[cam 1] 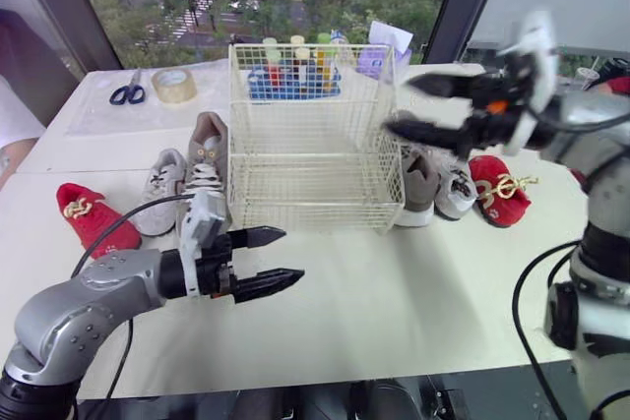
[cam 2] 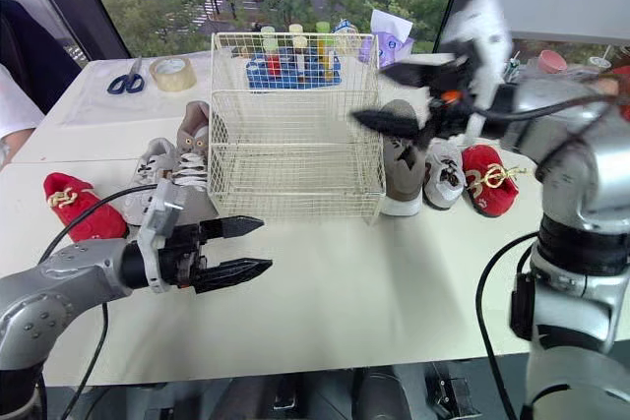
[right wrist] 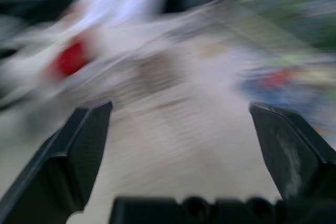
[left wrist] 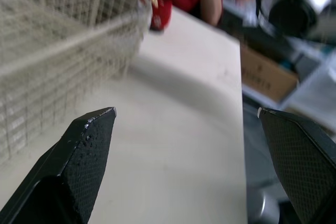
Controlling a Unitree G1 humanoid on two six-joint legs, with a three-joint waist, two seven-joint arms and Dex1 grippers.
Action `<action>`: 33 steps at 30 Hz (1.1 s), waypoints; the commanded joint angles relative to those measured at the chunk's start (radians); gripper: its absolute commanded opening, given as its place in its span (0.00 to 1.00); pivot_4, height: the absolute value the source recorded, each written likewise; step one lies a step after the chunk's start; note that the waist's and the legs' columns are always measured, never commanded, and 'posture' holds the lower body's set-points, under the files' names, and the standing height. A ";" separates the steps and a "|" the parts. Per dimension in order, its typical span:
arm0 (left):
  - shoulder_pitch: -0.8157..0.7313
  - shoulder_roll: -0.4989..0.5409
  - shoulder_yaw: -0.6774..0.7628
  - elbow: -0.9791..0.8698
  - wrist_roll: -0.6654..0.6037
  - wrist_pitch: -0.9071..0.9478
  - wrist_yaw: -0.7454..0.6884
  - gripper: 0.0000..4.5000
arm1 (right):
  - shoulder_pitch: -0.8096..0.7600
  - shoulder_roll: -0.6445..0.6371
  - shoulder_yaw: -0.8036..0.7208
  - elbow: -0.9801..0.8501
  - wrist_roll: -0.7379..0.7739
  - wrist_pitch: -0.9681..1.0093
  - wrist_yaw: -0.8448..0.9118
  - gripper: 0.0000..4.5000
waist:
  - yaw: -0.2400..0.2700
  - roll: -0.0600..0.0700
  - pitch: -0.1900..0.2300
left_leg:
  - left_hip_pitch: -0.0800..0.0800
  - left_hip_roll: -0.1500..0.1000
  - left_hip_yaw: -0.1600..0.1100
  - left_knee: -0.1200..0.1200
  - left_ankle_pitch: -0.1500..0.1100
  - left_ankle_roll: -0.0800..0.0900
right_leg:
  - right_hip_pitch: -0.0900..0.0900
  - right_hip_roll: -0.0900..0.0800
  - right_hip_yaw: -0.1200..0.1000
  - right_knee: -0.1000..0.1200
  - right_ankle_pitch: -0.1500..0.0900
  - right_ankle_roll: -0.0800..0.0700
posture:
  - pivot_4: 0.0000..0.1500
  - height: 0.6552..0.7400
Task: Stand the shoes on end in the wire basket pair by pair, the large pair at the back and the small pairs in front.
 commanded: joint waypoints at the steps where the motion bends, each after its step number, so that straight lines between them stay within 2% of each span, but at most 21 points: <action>1: 0.026 -0.010 0.048 -0.068 -0.085 0.014 0.081 1.00 | 0.156 0.112 -0.117 -0.143 -0.029 -0.025 -0.226 1.00 | -0.001 0.000 0.000 | 0.000 0.000 0.000 0.000 0.000 0.000 | 0.000 0.000 0.000 0.000 0.000 0.000 | 1.00 1.00; 6: 0.054 -0.028 0.019 -0.098 -0.075 0.018 0.185 1.00 | 0.326 0.303 -0.081 -0.230 -0.087 -0.110 -0.459 1.00 | -0.005 0.002 0.001 | 0.001 0.000 0.003 -0.001 0.002 -0.002 | -0.002 0.002 0.001 0.008 0.000 0.001 | 1.00 1.00; 10: 0.038 -0.033 -0.034 -0.107 -0.040 0.013 0.205 1.00 | 0.416 0.424 0.030 -0.220 -0.143 -0.227 -0.567 1.00 | -0.004 0.002 0.001 | 0.003 0.001 0.002 0.000 0.003 -0.004 | -0.003 0.005 0.002 0.011 -0.001 0.000 | 1.00 1.00; 17: 0.029 -0.014 -0.059 -0.103 -0.008 0.005 0.185 1.00 | 0.498 0.452 0.123 -0.099 -0.219 -0.397 -0.639 1.00 | -0.004 0.003 0.001 | 0.002 0.001 0.001 -0.001 0.003 -0.005 | -0.003 0.005 0.003 0.011 -0.003 -0.003 | 1.00 1.00; 26: 0.018 -0.014 -0.080 -0.097 0.028 0.003 0.173 1.00 | 0.528 0.469 0.167 0.068 -0.267 -0.530 -0.696 1.00 | -0.006 0.003 0.001 | 0.002 0.001 0.001 -0.001 0.003 -0.005 | -0.004 0.007 0.004 0.011 -0.003 -0.003 | 1.00 1.00; 29: 0.016 -0.013 -0.076 -0.096 0.028 0.007 0.166 1.00 | 0.530 0.465 0.178 0.105 -0.285 -0.571 -0.713 0.82 | -0.004 0.003 0.001 | 0.002 0.001 0.001 -0.001 0.003 -0.005 | -0.004 0.007 0.004 0.011 -0.003 -0.003 | 1.00 1.00; 33: 0.015 -0.003 -0.069 -0.090 0.032 0.009 0.150 1.00 | 0.539 0.466 0.195 0.112 -0.298 -0.584 -0.732 0.41 | -0.005 0.002 0.000 | 0.003 0.002 0.001 -0.001 0.003 -0.005 | -0.003 0.007 0.004 0.011 -0.003 -0.003 | 1.00 1.00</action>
